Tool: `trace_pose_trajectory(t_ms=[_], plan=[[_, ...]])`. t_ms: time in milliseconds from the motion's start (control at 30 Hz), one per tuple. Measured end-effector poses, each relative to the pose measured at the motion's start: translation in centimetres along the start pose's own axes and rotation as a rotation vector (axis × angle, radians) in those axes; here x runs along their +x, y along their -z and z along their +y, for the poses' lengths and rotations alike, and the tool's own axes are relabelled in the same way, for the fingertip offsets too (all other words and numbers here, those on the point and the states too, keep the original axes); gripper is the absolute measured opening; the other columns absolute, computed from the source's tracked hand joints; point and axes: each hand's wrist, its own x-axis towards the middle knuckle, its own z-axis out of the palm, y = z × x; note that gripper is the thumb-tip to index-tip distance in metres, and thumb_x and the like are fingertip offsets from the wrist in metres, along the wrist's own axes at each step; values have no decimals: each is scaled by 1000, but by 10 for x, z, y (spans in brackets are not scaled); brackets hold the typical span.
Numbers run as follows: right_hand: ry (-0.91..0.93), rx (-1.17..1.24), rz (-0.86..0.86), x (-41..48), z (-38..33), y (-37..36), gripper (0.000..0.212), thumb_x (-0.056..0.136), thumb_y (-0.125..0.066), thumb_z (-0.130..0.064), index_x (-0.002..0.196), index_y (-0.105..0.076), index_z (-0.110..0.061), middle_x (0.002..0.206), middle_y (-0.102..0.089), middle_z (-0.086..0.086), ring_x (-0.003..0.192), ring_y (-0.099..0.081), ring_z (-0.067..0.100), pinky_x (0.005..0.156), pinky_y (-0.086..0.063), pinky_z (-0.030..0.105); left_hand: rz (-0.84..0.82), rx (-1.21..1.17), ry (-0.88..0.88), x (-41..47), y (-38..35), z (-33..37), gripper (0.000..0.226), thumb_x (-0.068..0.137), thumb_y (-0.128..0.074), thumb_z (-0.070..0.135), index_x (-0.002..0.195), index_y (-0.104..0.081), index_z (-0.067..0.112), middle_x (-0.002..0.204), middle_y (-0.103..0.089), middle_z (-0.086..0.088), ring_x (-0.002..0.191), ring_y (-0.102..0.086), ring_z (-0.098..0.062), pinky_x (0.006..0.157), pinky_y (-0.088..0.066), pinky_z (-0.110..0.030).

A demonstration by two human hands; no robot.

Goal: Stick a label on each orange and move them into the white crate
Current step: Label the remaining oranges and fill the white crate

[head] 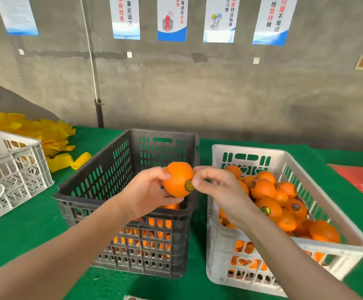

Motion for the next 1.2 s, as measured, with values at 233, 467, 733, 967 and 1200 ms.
trace_pose_trajectory(t_ms=[233, 467, 733, 967, 1200], plan=[[93, -233, 7, -21, -6, 35, 14, 89, -61, -7, 78, -63, -16, 107, -61, 2, 108, -54, 12, 97, -43, 30, -27, 97, 36, 8, -43, -17, 54, 64, -63, 23, 118, -62, 17, 101, -71, -7, 87, -70, -22, 69, -56, -35], [239, -430, 183, -36, 9, 43, 7, 90, -58, -12, 87, -55, -17, 90, -55, -6, 90, -53, 9, 81, -45, 25, 21, 47, 54, 12, -69, -29, 68, 59, -66, 19, 126, -55, 11, 109, -65, -14, 84, -69, -26, 67, -57, -38], [132, -227, 127, -52, 37, 54, 69, 86, -64, -36, 142, -24, -32, 121, -44, -21, 110, -46, -13, 85, -47, 13, 23, 60, 51, 22, -90, -46, 64, 65, -68, 13, 127, -54, 3, 121, -63, -21, 103, -65, -35, 87, -55, -48], [97, -455, 414, -30, 74, 120, 69, 69, -79, -20, 124, -40, -32, 105, -41, -26, 96, -44, -8, 77, -36, 4, 142, 530, -80, 61, -135, -81, 22, 100, -45, 13, 118, -56, 12, 112, -62, -14, 91, -64, -24, 78, -53, -27], [-363, -754, 516, -12, 146, 211, 78, 75, -70, -3, 140, -27, -9, 136, -43, 20, 122, -45, 38, 96, -44, 45, 103, 1472, -131, 85, -129, -121, 32, 101, -36, 8, 129, -52, 7, 130, -55, -11, 119, -50, -22, 84, -31, -13]])
